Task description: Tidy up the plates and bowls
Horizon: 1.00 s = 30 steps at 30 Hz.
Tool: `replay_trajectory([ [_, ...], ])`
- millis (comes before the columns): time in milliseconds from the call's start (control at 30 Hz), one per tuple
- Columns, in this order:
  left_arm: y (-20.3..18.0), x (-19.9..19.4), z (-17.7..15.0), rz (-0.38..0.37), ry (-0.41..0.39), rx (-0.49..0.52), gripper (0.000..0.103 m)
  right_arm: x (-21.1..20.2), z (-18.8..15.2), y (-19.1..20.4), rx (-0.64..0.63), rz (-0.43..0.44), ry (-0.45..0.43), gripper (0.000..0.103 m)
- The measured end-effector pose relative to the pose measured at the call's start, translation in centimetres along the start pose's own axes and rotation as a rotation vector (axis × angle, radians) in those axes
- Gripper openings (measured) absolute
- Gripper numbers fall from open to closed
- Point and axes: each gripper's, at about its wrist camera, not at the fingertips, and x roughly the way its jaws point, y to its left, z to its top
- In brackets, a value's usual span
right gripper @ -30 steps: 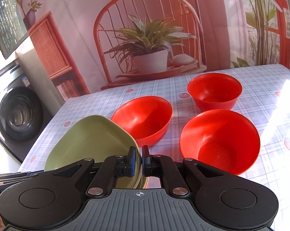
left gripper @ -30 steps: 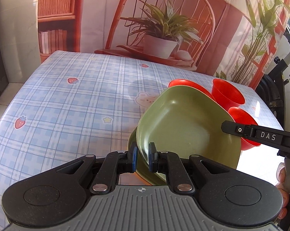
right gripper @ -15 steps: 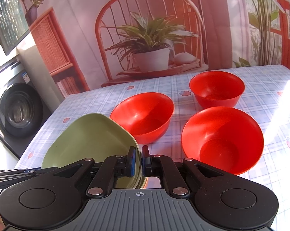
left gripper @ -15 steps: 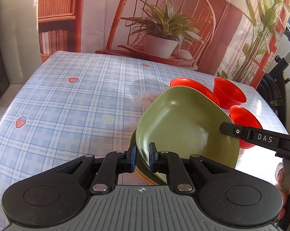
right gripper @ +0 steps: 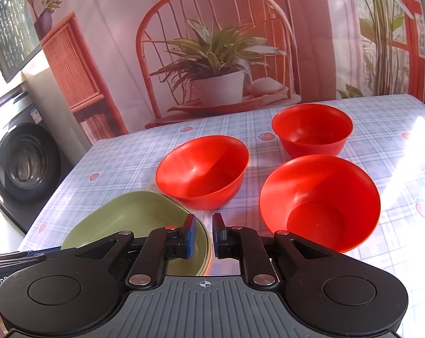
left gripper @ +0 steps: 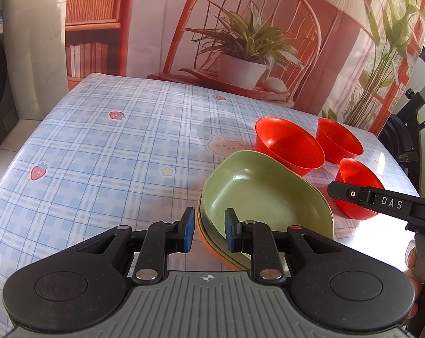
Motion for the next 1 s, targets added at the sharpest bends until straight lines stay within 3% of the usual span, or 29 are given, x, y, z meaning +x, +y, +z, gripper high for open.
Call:
replay_trajectory([
  [400, 1.4, 0.1, -0.1, 0.032, -0.021, -0.066, 0.032, 0.9, -1.4, 0.0, -0.021, -0.022, 0.068, 0.016],
  [1000, 1.9, 0.3, -0.9, 0.028, -0.018, -0.121, 0.041, 0.6, -1.4, -0.4, -0.005, -0.024, 0.065, 0.020],
])
